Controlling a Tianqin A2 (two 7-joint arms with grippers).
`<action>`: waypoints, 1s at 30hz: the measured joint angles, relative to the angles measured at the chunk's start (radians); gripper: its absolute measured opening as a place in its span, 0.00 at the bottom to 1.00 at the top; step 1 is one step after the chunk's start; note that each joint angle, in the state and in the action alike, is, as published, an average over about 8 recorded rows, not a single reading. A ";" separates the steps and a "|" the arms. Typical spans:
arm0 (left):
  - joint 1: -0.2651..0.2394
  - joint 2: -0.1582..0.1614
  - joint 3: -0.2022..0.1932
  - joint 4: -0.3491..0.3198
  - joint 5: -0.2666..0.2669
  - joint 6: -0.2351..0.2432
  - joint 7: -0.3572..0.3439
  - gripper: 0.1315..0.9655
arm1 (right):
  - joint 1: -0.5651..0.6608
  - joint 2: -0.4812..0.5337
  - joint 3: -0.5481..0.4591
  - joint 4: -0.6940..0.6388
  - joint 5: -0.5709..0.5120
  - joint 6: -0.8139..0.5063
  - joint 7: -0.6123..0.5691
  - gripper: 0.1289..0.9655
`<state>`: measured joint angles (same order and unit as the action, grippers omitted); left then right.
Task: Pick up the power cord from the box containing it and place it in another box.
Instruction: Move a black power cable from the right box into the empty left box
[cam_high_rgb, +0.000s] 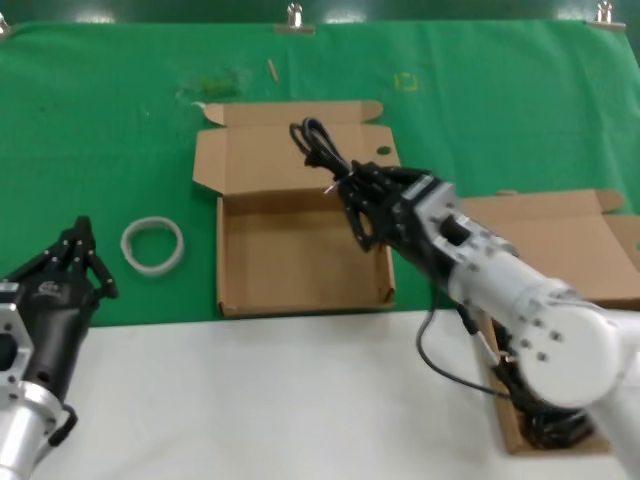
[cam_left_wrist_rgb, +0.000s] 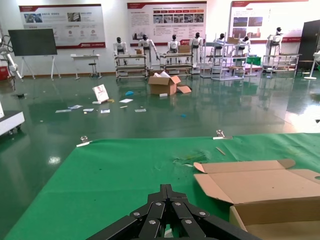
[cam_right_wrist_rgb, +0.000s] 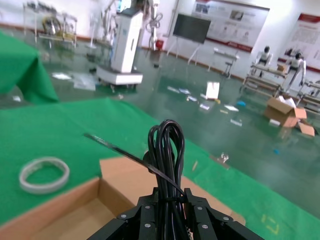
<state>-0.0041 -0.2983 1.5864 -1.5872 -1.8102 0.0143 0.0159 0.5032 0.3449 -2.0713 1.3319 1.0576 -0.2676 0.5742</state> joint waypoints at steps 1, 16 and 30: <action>0.000 0.000 0.000 0.000 0.000 0.000 0.000 0.01 | 0.013 -0.036 0.009 -0.037 -0.033 -0.008 -0.006 0.12; 0.000 0.000 0.000 0.000 0.000 0.000 0.000 0.01 | 0.222 -0.330 -0.009 -0.618 0.018 0.081 -0.297 0.12; 0.000 0.000 0.000 0.000 0.000 0.000 0.000 0.01 | 0.203 -0.312 0.038 -0.567 0.114 0.026 -0.441 0.18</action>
<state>-0.0041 -0.2983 1.5864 -1.5872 -1.8102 0.0143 0.0159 0.7067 0.0325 -2.0336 0.7653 1.1712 -0.2418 0.1331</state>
